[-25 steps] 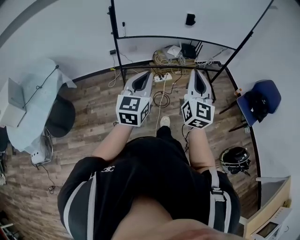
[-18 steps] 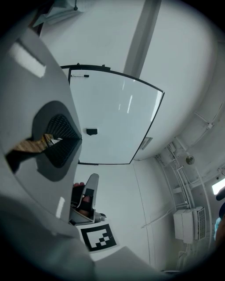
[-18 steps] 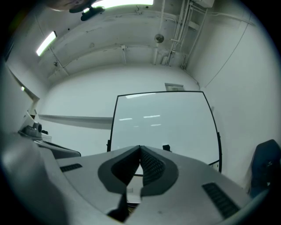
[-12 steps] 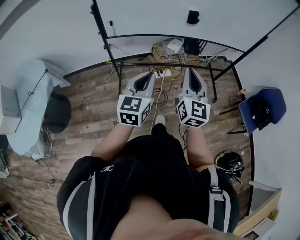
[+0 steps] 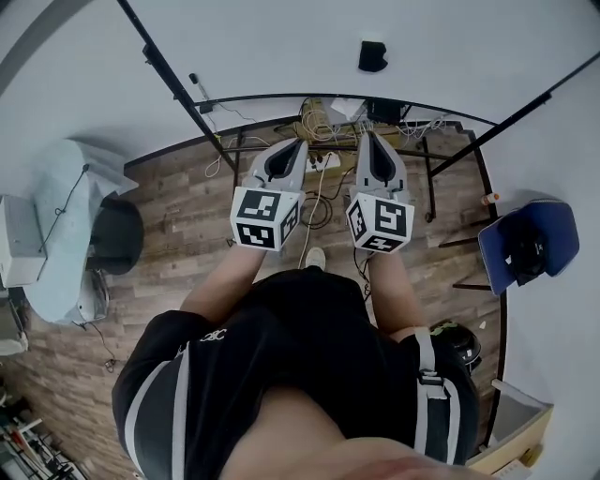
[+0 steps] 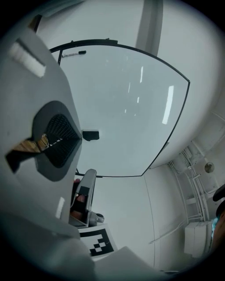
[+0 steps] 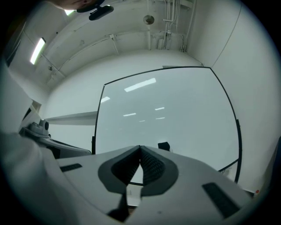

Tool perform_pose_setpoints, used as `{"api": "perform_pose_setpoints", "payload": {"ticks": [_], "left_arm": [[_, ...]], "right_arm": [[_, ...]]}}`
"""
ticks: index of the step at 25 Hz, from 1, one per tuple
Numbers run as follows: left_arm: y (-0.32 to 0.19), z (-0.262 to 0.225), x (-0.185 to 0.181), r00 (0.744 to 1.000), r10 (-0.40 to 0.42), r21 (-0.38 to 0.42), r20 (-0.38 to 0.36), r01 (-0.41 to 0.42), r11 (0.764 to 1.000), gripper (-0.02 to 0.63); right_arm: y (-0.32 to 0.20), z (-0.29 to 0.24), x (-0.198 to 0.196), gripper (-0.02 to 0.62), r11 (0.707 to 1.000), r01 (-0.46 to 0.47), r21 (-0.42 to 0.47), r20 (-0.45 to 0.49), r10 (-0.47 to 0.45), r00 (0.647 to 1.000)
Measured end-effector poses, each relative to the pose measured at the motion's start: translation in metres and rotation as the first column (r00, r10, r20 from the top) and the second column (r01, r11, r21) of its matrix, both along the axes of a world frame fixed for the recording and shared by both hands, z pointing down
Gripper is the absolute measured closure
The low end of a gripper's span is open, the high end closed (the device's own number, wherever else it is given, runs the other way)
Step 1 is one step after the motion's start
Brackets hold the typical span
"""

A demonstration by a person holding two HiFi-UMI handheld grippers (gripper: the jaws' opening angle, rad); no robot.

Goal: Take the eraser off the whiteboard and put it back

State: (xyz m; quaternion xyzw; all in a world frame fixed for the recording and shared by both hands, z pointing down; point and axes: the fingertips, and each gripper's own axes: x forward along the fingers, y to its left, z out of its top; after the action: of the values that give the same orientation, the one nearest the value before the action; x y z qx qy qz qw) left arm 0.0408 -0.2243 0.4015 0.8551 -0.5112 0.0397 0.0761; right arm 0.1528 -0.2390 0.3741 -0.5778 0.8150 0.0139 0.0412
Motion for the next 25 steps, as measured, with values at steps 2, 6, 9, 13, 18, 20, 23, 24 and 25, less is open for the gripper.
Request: {"api": "perform_pose_setpoints", "payload": {"ticks": [2,6,9,13,18,20,23,24,25], "left_arm": [[-0.018,0.0,0.008,1.0,-0.007,-0.006,0.006,0.007,1.0,0.597],[-0.043,-0.001,0.016,1.0,-0.016,-0.013,0.016,0.016,1.0,0.597],[-0.056,0.001,0.01,0.999,-0.013,-0.015,0.03,0.014,1.0,0.597],[-0.08,-0.003,0.002,0.999,0.013,-0.003,0.038,-0.012,1.0,0.597],[-0.098,-0.014,-0.008,0.999,0.028,0.026,0.033,-0.029,0.999,0.597],[-0.102,-0.012,-0.014,0.999,0.031,0.021,0.03,-0.031,0.999,0.597],[-0.109,-0.009,-0.022,1.0,0.028,0.008,0.007,-0.028,1.0,0.597],[-0.11,-0.009,-0.023,1.0,0.028,0.006,0.004,-0.028,1.0,0.597],[-0.111,-0.009,-0.024,1.0,0.027,0.006,0.003,-0.027,1.0,0.597]], "right_arm": [[-0.019,-0.001,0.007,0.589,1.0,0.013,-0.005,0.006,-0.013,1.0],[-0.053,0.0,0.015,0.589,1.0,0.022,-0.022,0.004,-0.022,1.0],[-0.065,-0.002,0.01,0.589,1.0,0.022,-0.015,0.001,-0.022,1.0],[-0.081,-0.005,0.001,0.589,1.0,0.0,0.0,0.009,0.0,1.0],[-0.098,-0.012,-0.003,0.589,0.999,-0.041,0.015,0.024,0.04,0.999],[-0.101,-0.015,-0.009,0.589,0.999,-0.044,0.025,0.008,0.043,0.999],[-0.107,-0.014,-0.017,0.589,0.999,-0.042,0.026,-0.005,0.042,0.999],[-0.109,-0.013,-0.018,0.589,0.999,-0.043,0.024,-0.009,0.043,0.999],[-0.111,-0.012,-0.018,0.589,0.999,-0.045,0.023,-0.014,0.046,0.999]]}}
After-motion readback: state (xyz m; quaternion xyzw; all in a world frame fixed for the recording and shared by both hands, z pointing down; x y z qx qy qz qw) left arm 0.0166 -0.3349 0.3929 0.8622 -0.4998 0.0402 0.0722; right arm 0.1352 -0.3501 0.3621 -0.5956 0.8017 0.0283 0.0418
